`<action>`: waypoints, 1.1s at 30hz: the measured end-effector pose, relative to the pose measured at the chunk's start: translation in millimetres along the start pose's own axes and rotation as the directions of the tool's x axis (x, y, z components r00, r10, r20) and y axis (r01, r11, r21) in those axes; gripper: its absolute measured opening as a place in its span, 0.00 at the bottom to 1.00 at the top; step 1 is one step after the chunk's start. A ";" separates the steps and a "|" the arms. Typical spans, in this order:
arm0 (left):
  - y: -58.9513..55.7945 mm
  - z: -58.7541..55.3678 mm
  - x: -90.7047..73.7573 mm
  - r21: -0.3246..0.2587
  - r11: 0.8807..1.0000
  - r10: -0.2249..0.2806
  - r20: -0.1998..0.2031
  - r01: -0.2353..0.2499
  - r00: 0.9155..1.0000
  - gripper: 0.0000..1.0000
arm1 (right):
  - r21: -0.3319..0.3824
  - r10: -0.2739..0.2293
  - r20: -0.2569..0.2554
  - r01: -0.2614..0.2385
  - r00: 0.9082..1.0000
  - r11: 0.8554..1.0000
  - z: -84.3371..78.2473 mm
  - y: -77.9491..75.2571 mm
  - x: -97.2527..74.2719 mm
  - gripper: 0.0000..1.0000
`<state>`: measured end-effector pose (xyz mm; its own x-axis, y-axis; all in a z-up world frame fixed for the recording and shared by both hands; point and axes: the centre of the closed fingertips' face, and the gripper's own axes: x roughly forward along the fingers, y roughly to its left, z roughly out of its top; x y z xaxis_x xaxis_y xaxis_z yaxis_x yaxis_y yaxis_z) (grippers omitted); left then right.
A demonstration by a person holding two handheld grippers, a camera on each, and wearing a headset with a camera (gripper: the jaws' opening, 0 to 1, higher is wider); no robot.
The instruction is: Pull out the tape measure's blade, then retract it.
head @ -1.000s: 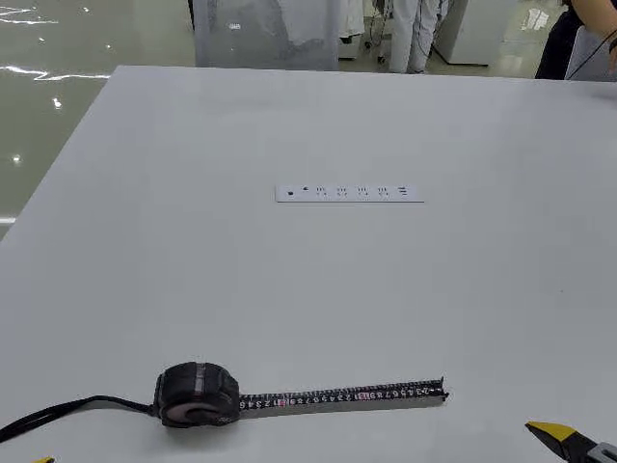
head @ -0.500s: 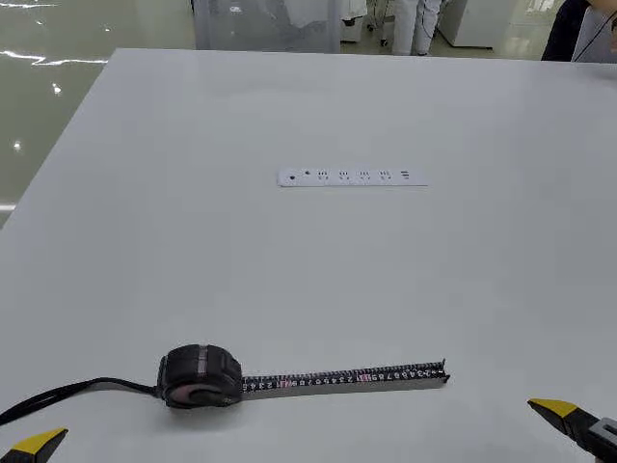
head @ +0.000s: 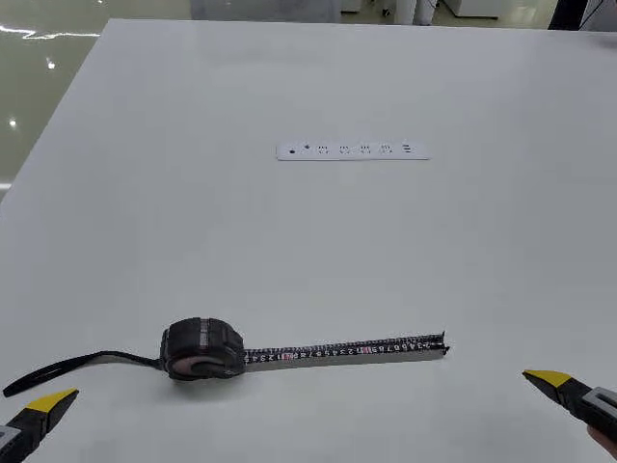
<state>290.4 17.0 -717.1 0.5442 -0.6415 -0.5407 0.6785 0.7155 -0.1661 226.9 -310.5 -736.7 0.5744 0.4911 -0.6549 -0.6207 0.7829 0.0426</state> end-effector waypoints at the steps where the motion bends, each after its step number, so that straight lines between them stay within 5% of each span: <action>1: -0.8 0.7 1.2 -0.001 1.000 -0.002 -0.001 0.002 1.000 0.96 | 0.000 0.000 0.000 0.000 1.000 1.000 0.2 -0.3 0.2 0.94; 14: -9.5 20.2 25.1 -0.016 1.000 -0.004 0.014 0.004 1.000 0.92 | -0.012 0.007 0.008 -0.007 1.000 1.000 6.1 -8.7 5.3 0.94; 33: -7.4 26.0 67.1 -0.049 0.999 -0.004 -0.012 0.003 1.000 0.92 | -0.043 0.027 0.005 -0.027 1.000 0.999 16.7 -19.1 17.1 0.93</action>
<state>334.7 -38.5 -730.8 0.5353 -0.6410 -0.5501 0.6554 0.7260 -0.2082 257.4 -310.7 -736.1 0.5603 0.5142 -0.6494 -0.6582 0.7524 0.0279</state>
